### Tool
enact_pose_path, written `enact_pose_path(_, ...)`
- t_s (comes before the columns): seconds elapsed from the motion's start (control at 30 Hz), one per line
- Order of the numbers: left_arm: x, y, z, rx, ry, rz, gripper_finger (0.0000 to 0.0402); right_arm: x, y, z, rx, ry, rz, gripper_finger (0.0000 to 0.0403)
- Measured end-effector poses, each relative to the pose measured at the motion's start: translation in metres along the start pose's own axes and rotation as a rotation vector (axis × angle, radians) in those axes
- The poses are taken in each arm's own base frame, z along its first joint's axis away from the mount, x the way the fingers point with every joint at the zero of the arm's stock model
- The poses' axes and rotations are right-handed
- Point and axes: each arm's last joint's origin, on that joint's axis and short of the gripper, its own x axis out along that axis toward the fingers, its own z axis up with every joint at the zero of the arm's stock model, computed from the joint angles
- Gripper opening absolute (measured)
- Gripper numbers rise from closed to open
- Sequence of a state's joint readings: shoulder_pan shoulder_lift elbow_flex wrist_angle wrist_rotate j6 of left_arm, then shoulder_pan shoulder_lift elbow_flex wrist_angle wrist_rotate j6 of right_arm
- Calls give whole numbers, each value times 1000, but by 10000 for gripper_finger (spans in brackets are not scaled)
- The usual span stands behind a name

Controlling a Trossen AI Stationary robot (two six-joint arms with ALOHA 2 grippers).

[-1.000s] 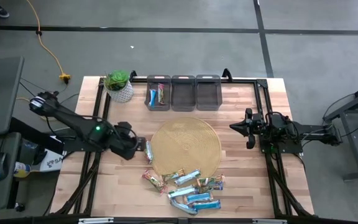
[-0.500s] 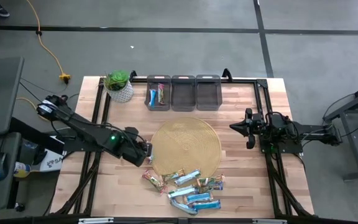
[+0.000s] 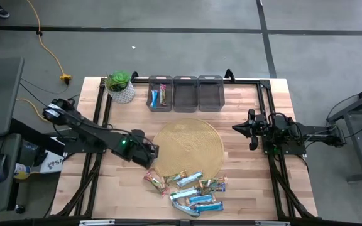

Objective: Pick and place Granola Bars by type
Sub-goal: Put the red granola bar into the left black bin

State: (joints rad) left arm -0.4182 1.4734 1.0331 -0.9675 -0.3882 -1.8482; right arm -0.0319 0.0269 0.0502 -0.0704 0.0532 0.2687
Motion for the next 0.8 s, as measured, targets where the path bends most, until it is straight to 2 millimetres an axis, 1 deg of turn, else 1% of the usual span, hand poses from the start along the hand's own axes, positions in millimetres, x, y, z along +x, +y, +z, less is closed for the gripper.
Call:
enact_pose_path(0.07,7,-1,5,-2,14,-6,149,0,0,0,0,0,0,0)
enact_pose_path(0.13,17,-1,10,-21,46,-1,166,0,0,0,0,0,0,0)
enact_pose_path(0.3,43,8,24,-105,185,51,233,0,0,0,0,-1,0,0)
enact_pose_path(0.37,48,10,27,-127,206,60,260,0,0,0,0,0,0,0)
enact_pose_path(0.47,49,8,30,-176,211,53,292,0,0,0,0,0,0,0)
enact_pose_path(0.6,51,0,34,-218,249,-17,310,0,0,0,0,-1,0,0)
enact_pose_path(0.8,54,3,41,-260,261,23,312,0,0,0,0,0,0,0)
